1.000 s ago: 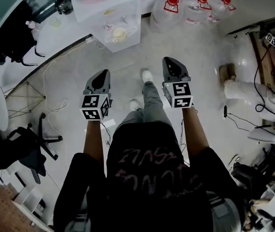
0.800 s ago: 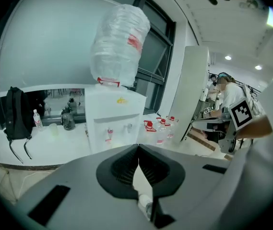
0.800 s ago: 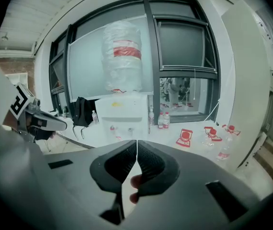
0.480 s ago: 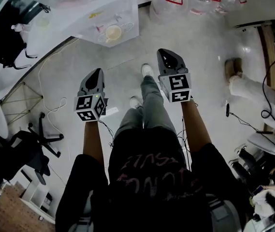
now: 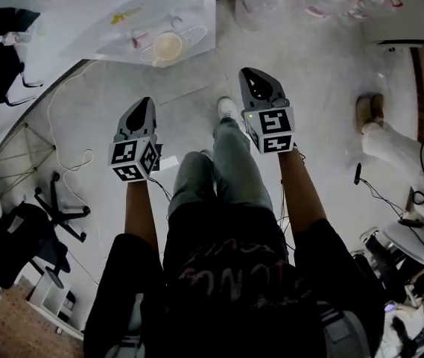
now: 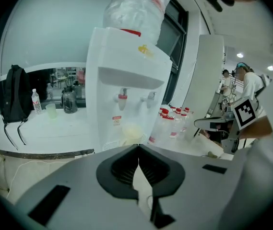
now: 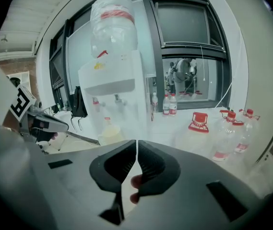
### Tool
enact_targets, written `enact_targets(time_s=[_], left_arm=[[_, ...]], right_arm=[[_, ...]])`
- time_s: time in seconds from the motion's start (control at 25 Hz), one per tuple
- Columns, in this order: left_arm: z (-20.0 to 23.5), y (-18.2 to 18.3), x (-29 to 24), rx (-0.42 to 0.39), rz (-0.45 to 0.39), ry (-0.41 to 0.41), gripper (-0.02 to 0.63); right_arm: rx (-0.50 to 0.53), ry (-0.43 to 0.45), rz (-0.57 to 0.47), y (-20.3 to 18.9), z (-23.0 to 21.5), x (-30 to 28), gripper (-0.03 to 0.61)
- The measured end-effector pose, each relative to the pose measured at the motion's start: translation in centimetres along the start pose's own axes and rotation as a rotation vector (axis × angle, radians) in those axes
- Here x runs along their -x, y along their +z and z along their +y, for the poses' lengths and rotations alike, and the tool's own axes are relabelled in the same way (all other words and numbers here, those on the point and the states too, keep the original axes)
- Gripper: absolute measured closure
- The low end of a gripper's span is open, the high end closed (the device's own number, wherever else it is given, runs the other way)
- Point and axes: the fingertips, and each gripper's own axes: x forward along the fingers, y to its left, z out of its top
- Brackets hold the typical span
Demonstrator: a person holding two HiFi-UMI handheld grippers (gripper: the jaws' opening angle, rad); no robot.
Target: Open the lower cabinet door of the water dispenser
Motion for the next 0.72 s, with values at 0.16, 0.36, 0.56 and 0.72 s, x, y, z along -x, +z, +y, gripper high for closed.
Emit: enact_targets(time_s=[0.16, 0.36, 0.56, 0.72], left_arm=[[1.0, -2.3, -2.9, 0.008, -0.01, 0.006, 0.601], [2.2, -5.1, -6.3, 0.008, -0.034, 0.013, 0.601], [3.8, -7.8, -9.4, 0.008, -0.054, 0.021, 0.601], [5.1, -10.3, -11.7, 0.011, -0.072, 0.033, 0.601]], right_arm=[[0.007, 0.011, -0.005, -2.4, -0.5, -3.1, 0.555], [0.021, 0.019, -0.016, -5.5, -1.0, -6.4, 0.555], [0.039, 0.024, -0.027, -8.5, -1.4, -9.5, 0.555], [0.041, 0.032, -0.042, -11.0, -1.8, -12.2, 0.555]])
